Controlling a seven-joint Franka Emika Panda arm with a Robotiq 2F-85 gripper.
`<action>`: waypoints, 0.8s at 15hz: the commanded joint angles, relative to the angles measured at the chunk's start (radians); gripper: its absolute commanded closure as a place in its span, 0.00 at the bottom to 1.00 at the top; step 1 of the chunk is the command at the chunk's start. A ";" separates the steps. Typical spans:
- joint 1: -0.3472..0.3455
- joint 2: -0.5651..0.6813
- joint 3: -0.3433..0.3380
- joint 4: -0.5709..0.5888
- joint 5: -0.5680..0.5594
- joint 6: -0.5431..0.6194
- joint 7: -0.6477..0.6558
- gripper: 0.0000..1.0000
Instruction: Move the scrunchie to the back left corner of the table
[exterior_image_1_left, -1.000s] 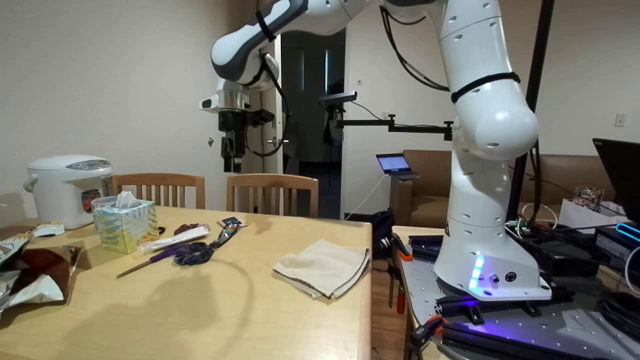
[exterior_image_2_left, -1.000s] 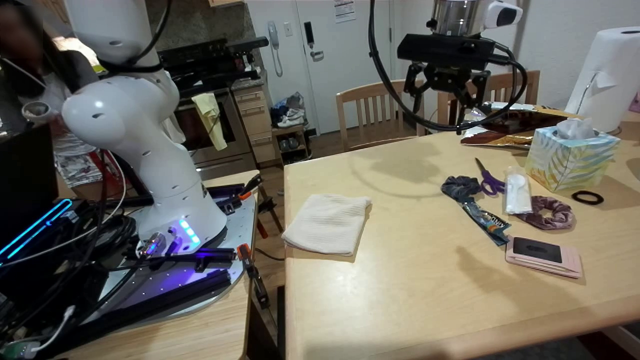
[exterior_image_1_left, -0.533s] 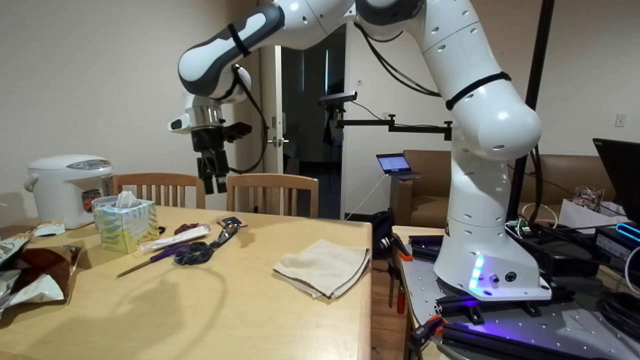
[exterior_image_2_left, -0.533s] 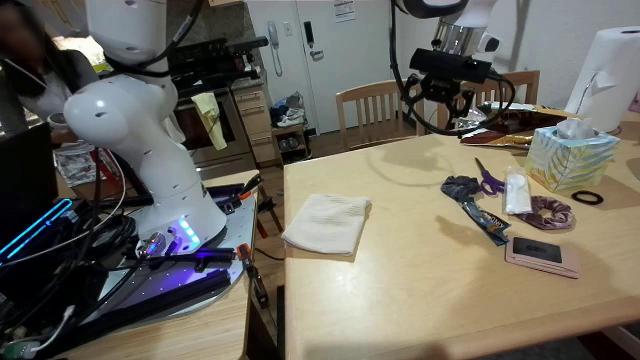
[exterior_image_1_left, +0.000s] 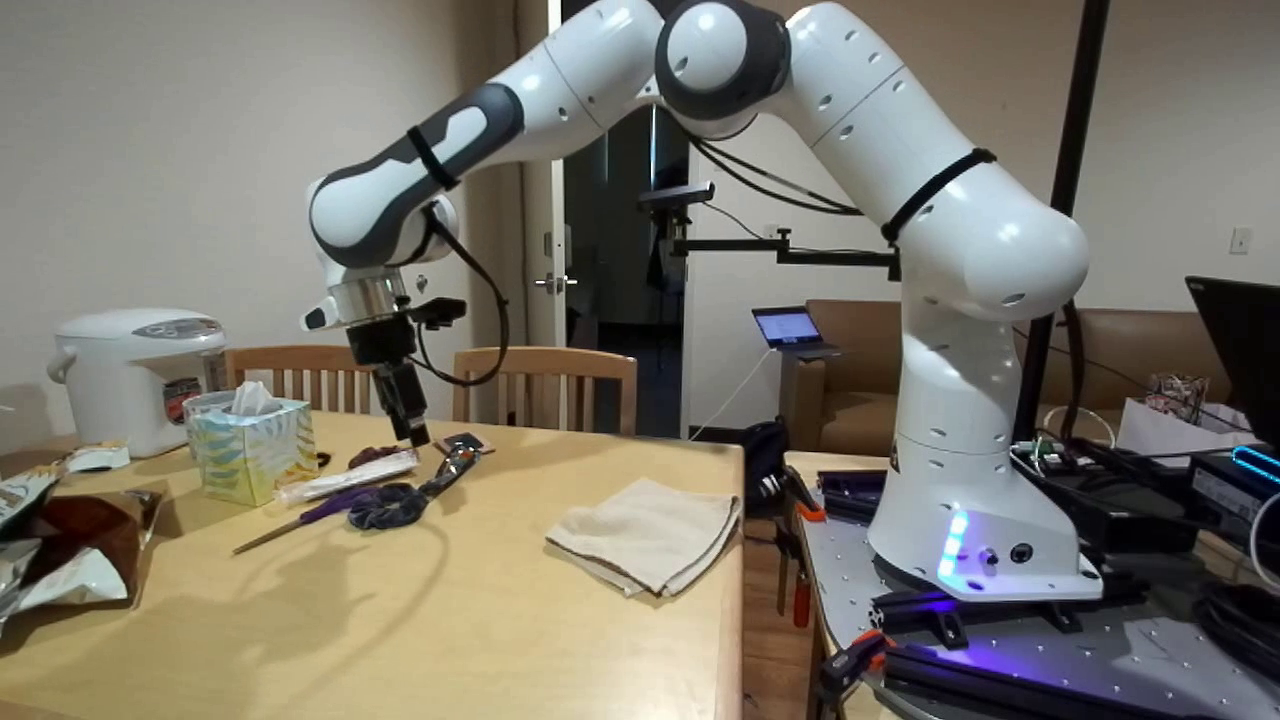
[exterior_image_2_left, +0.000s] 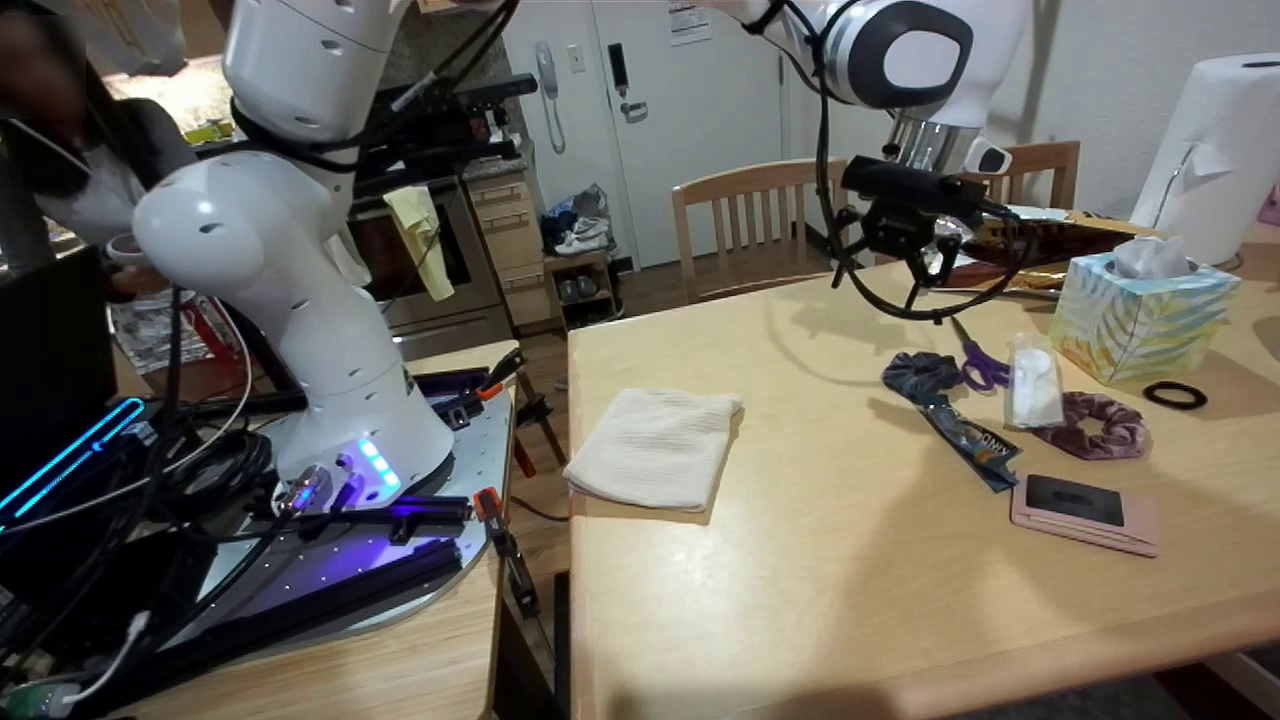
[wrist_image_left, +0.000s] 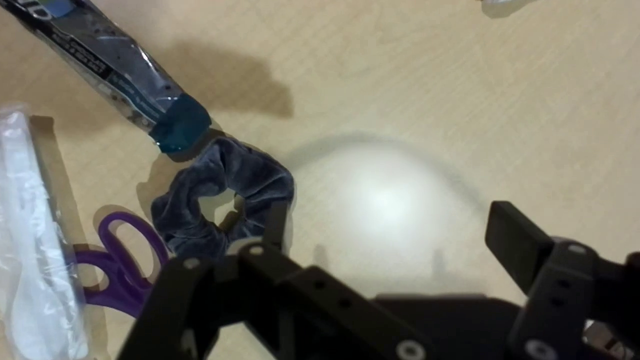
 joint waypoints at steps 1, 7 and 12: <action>-0.018 0.082 0.038 0.097 0.017 0.013 0.098 0.00; -0.032 0.168 0.062 0.131 0.061 0.112 0.239 0.00; -0.012 0.192 0.021 0.108 0.000 0.227 0.392 0.00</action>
